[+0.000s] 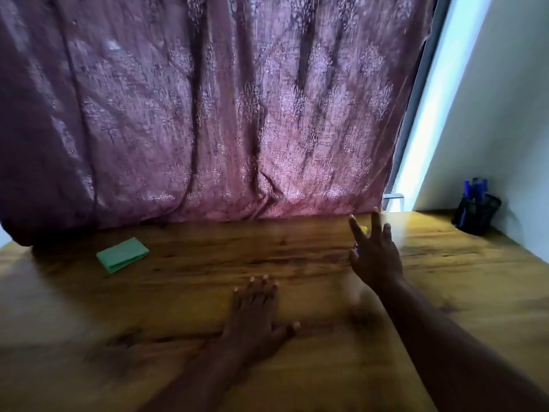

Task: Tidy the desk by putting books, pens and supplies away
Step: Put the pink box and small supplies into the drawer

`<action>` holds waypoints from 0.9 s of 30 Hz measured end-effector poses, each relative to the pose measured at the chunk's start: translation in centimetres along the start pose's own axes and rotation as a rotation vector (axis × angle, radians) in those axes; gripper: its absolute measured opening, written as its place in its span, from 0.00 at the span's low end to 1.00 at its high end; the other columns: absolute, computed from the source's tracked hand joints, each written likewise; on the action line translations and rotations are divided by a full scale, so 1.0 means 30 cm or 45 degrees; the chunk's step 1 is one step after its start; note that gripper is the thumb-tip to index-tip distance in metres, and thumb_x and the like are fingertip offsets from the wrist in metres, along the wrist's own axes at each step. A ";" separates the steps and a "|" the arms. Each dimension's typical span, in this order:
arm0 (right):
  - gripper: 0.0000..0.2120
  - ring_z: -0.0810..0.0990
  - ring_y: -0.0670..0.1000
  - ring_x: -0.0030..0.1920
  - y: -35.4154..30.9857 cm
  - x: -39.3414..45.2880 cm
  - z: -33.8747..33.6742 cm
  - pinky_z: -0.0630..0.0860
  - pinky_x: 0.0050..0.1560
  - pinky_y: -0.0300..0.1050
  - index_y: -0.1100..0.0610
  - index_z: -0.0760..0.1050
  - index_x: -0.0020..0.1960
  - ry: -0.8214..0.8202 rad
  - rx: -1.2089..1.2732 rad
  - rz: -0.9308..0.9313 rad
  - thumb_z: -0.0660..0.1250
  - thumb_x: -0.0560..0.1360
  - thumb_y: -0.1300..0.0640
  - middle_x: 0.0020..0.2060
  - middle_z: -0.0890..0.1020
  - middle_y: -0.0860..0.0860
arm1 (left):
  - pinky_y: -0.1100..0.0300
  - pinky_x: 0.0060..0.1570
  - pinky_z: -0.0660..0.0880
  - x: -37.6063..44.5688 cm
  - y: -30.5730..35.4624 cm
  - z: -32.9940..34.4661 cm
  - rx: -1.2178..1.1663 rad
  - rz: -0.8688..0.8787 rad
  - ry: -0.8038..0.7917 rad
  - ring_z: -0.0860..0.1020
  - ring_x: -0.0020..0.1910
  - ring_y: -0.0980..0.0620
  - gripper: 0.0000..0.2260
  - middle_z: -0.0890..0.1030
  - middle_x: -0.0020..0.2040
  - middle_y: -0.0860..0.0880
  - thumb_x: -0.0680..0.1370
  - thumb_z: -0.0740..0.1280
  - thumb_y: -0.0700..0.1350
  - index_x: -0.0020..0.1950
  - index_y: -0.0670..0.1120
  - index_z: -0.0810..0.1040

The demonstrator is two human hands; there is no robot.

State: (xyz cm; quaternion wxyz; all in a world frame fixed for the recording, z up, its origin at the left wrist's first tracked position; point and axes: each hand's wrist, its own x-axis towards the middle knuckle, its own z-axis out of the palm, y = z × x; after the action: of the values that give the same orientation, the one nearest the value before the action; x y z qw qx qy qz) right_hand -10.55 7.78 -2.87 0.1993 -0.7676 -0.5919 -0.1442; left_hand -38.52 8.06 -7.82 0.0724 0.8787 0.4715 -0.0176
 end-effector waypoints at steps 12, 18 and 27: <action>0.46 0.70 0.67 0.65 -0.027 0.085 0.182 0.73 0.56 0.59 0.44 0.51 0.76 -0.200 0.460 0.328 0.75 0.67 0.52 0.77 0.45 0.55 | 0.41 0.73 0.38 0.104 0.010 0.017 -0.031 -0.156 0.018 0.40 0.78 0.46 0.42 0.42 0.79 0.51 0.71 0.48 0.75 0.79 0.55 0.44; 0.31 0.76 0.65 0.57 -0.081 0.046 0.161 0.74 0.56 0.56 0.46 0.63 0.72 -0.248 0.485 0.210 0.67 0.72 0.61 0.69 0.65 0.56 | 0.41 0.73 0.37 0.096 0.007 0.009 -0.052 -0.116 -0.018 0.39 0.78 0.45 0.38 0.41 0.79 0.50 0.75 0.49 0.71 0.79 0.54 0.44; 0.29 0.76 0.64 0.56 -0.489 -0.114 0.109 0.76 0.55 0.55 0.54 0.66 0.72 -0.320 0.511 -0.253 0.63 0.72 0.67 0.63 0.70 0.62 | 0.48 0.73 0.50 -0.080 -0.261 -0.047 0.027 0.236 0.003 0.51 0.78 0.47 0.32 0.52 0.79 0.47 0.79 0.52 0.65 0.78 0.51 0.54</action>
State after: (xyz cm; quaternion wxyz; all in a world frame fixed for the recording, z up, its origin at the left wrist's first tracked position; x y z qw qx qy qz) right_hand -25.65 9.66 -5.30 0.2572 -0.6628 -0.7012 0.0537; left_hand -46.42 10.56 -7.05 0.0638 0.9193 0.3881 -0.0148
